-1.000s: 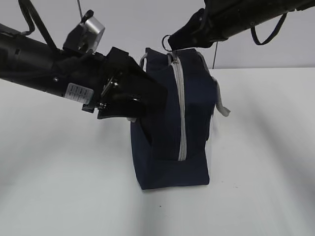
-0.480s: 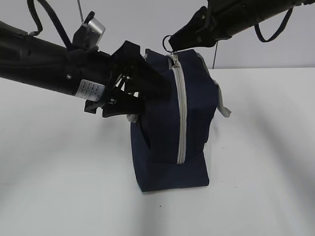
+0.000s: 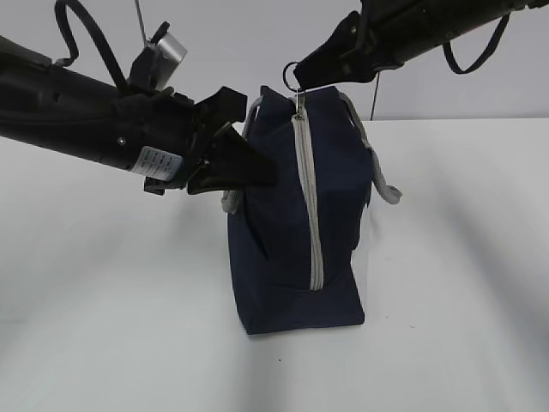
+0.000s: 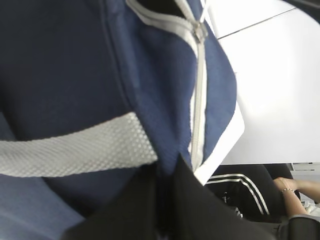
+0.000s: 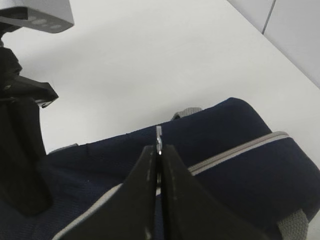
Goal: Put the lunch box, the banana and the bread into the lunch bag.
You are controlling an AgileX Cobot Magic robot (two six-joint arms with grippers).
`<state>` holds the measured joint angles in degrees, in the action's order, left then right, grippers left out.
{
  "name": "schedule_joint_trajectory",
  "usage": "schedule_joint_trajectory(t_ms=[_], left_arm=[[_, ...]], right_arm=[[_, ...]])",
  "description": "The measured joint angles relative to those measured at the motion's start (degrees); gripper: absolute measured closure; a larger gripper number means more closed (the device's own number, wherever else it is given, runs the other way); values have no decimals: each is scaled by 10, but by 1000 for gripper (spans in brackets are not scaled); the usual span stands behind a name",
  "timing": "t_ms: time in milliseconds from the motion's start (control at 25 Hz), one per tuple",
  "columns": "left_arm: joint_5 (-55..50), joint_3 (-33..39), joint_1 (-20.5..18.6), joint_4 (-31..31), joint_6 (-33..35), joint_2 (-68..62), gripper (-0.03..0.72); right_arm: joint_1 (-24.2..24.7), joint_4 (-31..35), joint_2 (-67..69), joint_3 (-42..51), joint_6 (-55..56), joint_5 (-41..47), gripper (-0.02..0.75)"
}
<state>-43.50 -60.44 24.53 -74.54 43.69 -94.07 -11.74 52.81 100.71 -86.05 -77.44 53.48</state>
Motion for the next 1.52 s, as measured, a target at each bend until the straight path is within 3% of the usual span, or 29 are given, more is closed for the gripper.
schedule_joint_trajectory(t_ms=[120, 680, 840, 1200, 1520], left_arm=[[-2, 0, 0, -1, 2, 0, 685], [-44, 0, 0, 12, 3, 0, 687], [-63, 0, 0, 23, 4, 0, 687], [-95, 0, -1, 58, 4, 0, 687], [-95, 0, -2, 73, 3, 0, 688]], right_arm=[[0, -2, 0, 0, 0, -16, 754], [1, -3, 33, -22, 1, -98, 754], [12, -3, 92, -89, 1, -96, 754], [31, -17, 273, -298, 33, -1, 754], [35, -39, 338, -382, 75, 43, 754]])
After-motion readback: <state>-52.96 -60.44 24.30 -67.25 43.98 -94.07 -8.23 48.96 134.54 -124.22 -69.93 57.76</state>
